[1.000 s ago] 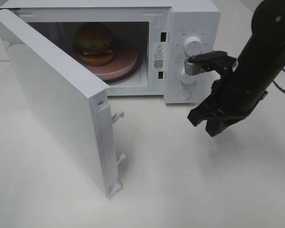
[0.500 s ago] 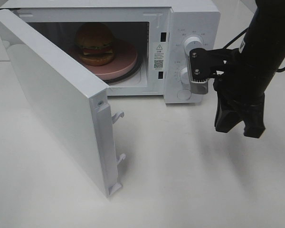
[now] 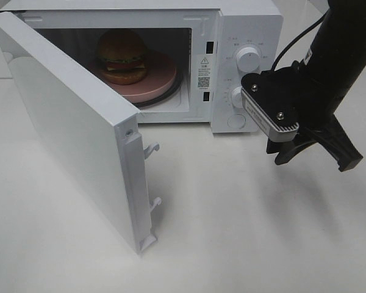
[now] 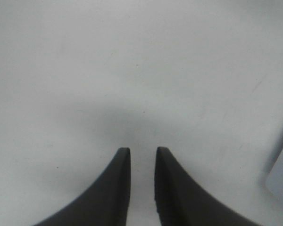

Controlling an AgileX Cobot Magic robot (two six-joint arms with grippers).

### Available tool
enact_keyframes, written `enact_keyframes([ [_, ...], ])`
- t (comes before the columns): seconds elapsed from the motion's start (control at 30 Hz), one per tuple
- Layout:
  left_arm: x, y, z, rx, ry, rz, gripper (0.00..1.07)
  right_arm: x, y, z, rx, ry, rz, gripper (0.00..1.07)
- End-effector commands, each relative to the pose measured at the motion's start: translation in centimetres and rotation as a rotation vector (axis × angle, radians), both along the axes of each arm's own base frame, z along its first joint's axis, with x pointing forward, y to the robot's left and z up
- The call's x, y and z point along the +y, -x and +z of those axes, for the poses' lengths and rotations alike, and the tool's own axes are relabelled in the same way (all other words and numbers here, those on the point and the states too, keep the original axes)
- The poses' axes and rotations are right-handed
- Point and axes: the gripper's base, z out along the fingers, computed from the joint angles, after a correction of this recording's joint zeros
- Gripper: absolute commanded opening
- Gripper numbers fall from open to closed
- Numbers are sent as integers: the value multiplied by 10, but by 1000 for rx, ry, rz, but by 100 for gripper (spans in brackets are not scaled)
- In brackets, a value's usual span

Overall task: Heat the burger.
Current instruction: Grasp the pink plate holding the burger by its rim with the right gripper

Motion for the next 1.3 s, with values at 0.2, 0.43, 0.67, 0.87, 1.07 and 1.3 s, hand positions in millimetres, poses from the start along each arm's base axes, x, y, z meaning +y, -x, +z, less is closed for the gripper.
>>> enact_keyframes([
  [0.2,0,-1,0,-12,6,6,100,18,2,4,-77,-27,39,52],
  [0.43,0,-1,0,-12,6,6,100,36,-5,9,-207,-118,-55,81],
  [0.67,0,-1,0,-12,6,6,100,48,-13,14,-351,-179,-9,89],
  [0.87,0,-1,0,-12,6,6,100,62,-21,7,-425,-198,51,88],
  [1.07,0,-1,0,-12,6,6,100,77,-32,2,-459,-220,66,87],
  [1.3,0,-1,0,-12,6,6,100,92,-56,-5,-463,-247,9,87],
])
